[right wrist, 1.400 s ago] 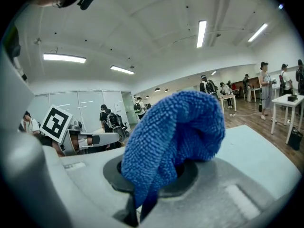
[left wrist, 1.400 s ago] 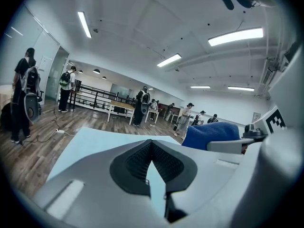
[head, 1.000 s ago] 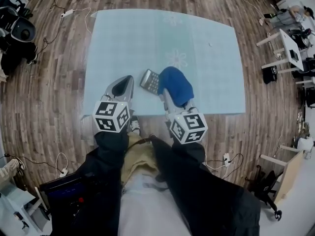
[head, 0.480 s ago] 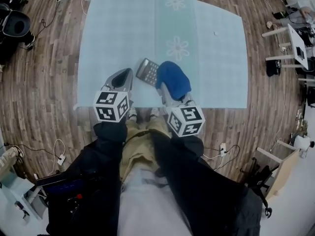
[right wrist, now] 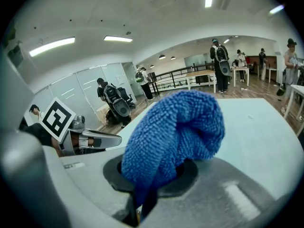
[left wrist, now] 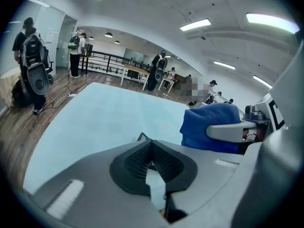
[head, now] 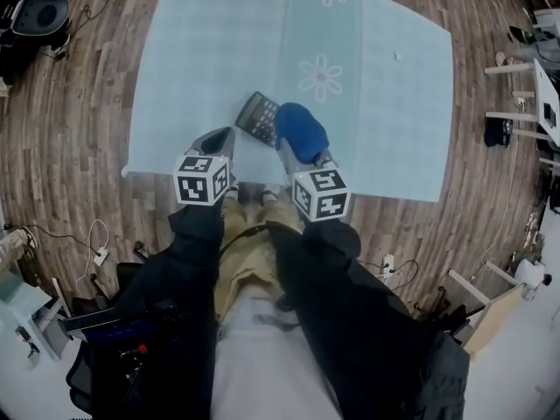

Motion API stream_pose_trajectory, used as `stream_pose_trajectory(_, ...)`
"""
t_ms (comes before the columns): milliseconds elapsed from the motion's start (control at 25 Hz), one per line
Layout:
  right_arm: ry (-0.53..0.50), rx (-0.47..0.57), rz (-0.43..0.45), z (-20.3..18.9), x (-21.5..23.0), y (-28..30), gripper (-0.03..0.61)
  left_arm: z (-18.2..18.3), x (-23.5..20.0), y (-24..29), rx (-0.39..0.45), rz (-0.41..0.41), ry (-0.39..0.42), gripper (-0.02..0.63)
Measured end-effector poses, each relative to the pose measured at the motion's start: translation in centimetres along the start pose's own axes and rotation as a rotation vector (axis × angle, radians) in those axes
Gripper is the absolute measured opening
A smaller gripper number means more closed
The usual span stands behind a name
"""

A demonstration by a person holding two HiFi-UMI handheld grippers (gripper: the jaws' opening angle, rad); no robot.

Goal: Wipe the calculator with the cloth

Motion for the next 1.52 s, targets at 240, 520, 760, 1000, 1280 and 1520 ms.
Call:
stream_pose_trajectory(240,-0.009,-0.116,0.007,-2.3,1.1,3.3,0.057,-2.3,-1.3,1.8,-0.092,0.009,-0.057,0.000)
stream_pose_trajectory(520,-0.036,-0.194,-0.013,-3.5,2.3,5.2,0.058,-3.8,-1.2,3.3,-0.170,-0.008,-0.070,0.000)
stream_pose_trajectory(760,-0.092,-0.223,-0.044,-2.9,3.9,6.8,0.058,-3.8,-1.7,4.2,-0.215,-0.011,-0.073,0.000)
stream_pose_trajectory(1000,-0.177,-0.254,-0.093,-2.0,5.7,10.0,0.058,-3.6,-2.7,5.5,-0.241,-0.004,-0.085,0.000)
stream_pose_trajectory(1280,-0.282,-0.354,-0.028,-4.2,3.7,14.1,0.058,-3.9,-4.3,5.4,-0.253,0.016,-0.103,0.000)
stream_pose_trajectory(1520,-0.315,-0.354,-0.009,-5.0,2.1,14.2,0.058,-4.0,-5.5,4.2,-0.241,0.048,-0.122,0.000)
Point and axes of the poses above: the fingertips, and each gripper's own axes: y forward along the fingers, x to its right, z out of its top, the point moved 9 cm from there along -y, backward along the fingers, and after that the axes turned 3 degrees about -z, right-handed, at the moved point
